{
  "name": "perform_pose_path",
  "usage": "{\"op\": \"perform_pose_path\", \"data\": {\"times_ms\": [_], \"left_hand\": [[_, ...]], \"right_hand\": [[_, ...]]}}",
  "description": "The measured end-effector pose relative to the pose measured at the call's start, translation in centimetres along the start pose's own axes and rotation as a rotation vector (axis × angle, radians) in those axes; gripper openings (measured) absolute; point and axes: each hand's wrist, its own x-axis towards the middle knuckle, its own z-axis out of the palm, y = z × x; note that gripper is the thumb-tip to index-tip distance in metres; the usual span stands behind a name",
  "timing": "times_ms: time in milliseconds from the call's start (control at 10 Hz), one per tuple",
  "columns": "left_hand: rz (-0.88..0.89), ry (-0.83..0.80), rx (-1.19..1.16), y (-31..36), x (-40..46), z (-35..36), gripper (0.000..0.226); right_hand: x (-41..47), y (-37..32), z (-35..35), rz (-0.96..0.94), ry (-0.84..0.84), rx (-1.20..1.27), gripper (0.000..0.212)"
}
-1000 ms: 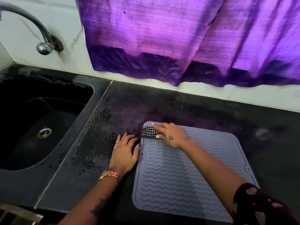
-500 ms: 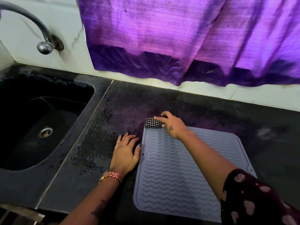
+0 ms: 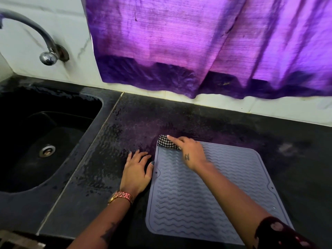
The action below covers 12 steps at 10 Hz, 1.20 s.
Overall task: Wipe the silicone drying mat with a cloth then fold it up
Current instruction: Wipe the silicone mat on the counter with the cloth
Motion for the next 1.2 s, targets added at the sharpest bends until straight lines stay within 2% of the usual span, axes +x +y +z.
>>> {"op": "perform_pose_path", "data": {"times_ms": [100, 200, 300, 400, 600, 700, 800, 900, 1100, 1200], "left_hand": [[-0.002, -0.006, 0.007, -0.1, 0.1, 0.1, 0.053], [-0.001, -0.005, 0.01, 0.0, 0.1, 0.1, 0.054], [-0.003, -0.01, 0.011, 0.0, 0.0, 0.0, 0.054], [-0.001, -0.013, 0.013, 0.0, 0.0, 0.0, 0.054], [-0.004, -0.013, 0.01, 0.2, 0.1, 0.0, 0.056], [0.0, -0.012, 0.007, 0.3, -0.1, -0.2, 0.057], [-0.001, -0.009, -0.003, 0.2, -0.1, -0.2, 0.057], [-0.002, -0.01, -0.006, 0.2, 0.0, -0.1, 0.056], [-0.001, -0.007, -0.007, 0.2, -0.2, -0.2, 0.056], [-0.01, -0.001, -0.011, 0.2, -0.2, -0.2, 0.056]], "right_hand": [[-3.3, -0.7, 2.8, -0.05, -0.006, -0.062, 0.092], [-3.2, -0.5, 3.0, -0.064, -0.006, -0.041, 0.091], [-1.7, 0.1, 1.2, -0.076, -0.099, 0.025, 0.086], [-2.5, 0.1, 0.4, -0.044, -0.061, 0.084, 0.083], [-6.2, -1.2, 2.3, -0.027, -0.029, 0.074, 0.094], [-5.2, -1.0, 0.6, -0.01, -0.053, 0.151, 0.084], [-6.8, -1.1, 0.8, -0.014, -0.007, 0.143, 0.086], [-9.6, -1.7, 2.5, -0.032, -0.04, 0.127, 0.098], [-8.8, -1.9, 0.7, -0.042, -0.04, 0.179, 0.084], [-11.5, -2.6, 1.8, -0.062, -0.007, 0.176, 0.085]]}}
